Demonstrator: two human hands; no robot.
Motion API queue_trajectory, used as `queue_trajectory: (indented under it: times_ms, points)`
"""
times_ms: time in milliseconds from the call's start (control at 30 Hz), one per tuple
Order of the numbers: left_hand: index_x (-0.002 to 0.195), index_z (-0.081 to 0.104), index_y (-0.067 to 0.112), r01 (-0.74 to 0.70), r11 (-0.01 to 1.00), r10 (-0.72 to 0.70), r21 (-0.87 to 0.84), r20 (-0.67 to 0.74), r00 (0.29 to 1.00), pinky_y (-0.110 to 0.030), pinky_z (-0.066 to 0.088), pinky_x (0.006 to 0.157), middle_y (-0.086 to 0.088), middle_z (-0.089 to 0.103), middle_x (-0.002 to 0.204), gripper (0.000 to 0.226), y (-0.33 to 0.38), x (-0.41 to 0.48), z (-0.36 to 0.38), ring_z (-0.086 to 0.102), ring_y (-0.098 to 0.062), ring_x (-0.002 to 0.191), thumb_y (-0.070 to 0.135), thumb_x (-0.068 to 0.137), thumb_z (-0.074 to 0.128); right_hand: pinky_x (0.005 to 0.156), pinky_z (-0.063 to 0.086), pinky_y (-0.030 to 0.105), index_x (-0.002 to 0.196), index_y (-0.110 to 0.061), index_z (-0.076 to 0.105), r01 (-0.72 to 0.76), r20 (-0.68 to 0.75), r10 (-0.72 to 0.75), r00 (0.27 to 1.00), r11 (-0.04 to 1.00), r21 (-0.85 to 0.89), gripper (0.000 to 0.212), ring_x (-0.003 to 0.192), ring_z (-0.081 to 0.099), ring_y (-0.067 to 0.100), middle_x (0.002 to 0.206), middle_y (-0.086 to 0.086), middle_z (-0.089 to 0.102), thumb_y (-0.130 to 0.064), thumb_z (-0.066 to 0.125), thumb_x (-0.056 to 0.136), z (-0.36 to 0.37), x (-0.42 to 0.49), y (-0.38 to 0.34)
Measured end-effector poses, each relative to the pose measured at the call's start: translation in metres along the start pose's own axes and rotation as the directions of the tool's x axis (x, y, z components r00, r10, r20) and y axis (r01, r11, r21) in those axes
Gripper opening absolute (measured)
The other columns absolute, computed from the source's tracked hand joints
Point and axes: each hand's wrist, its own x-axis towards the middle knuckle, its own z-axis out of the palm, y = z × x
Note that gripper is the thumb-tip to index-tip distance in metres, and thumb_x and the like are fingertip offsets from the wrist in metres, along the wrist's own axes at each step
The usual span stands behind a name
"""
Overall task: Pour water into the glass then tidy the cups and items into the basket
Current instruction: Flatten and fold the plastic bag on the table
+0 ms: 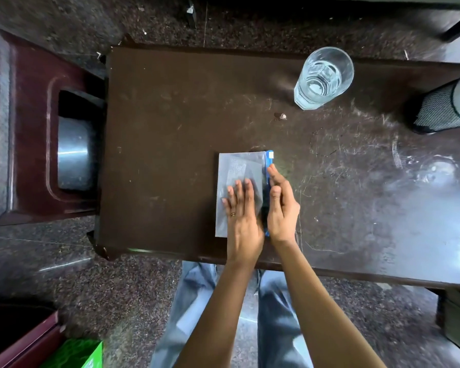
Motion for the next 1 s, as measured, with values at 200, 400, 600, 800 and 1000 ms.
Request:
queue_trajectory:
  times_ms: [200,400,600,800,1000]
  points:
    - [0.15,0.001,0.004,0.072,0.989,-0.086,0.126,0.106,0.991,-0.045,-0.011,0.117,-0.018,-0.001,0.158,0.072,0.006,0.013,0.013,-0.016,-0.031,0.145,0.034,0.097,0.038,0.114,0.032,0.023,0.14,-0.012,0.046,0.041,0.087,-0.027,0.996,0.985,-0.17,0.042,0.138,0.039,0.01,0.149,0.005,0.043,-0.008,0.047,0.098,-0.001,-0.004,-0.006]
    - [0.148,-0.017,0.02,0.102,0.995,-0.095,-0.014,0.266,0.959,-0.044,-0.009,0.115,-0.001,-0.03,0.154,0.078,0.011,0.019,-0.009,-0.032,-0.021,0.14,0.045,0.097,0.037,0.091,0.049,0.027,0.134,-0.01,0.043,-0.233,-0.123,0.205,0.971,0.922,-0.31,0.05,0.103,0.056,0.015,0.124,0.005,0.05,-0.023,0.063,0.091,0.009,0.0,-0.029]
    - [0.147,0.031,0.022,0.058,0.957,-0.016,-0.285,0.147,0.989,-0.041,0.017,0.119,0.001,0.022,0.158,0.052,-0.016,0.03,-0.016,0.009,-0.012,0.147,0.033,0.096,0.038,0.076,0.049,0.022,0.104,-0.01,0.053,-0.483,-0.133,0.465,0.875,0.84,-0.245,0.04,0.089,0.061,0.019,0.099,0.004,0.062,-0.037,0.072,0.082,0.028,0.018,-0.047]
    - [0.12,0.062,0.012,0.235,0.659,-0.341,-0.714,-0.005,0.94,-0.033,0.044,0.102,-0.003,0.06,0.122,0.031,-0.036,0.043,-0.073,0.055,-0.011,0.114,0.024,0.094,0.048,0.047,0.034,0.021,0.075,0.0,0.052,-0.418,0.042,0.474,0.879,0.812,-0.408,0.02,0.06,0.041,0.021,0.064,0.004,0.048,-0.015,0.056,0.088,0.048,0.037,-0.081]
    - [0.12,0.058,0.029,0.506,0.121,-0.529,-0.854,0.376,0.761,-0.037,0.054,0.089,0.002,0.066,0.117,0.041,-0.102,0.078,-0.167,0.065,-0.015,0.103,0.051,0.086,0.06,0.085,0.053,0.053,0.094,-0.005,0.066,-0.474,0.479,0.472,0.74,0.871,-0.125,0.018,0.082,0.062,0.026,0.089,0.012,0.066,-0.022,0.067,0.089,0.102,0.048,-0.129]
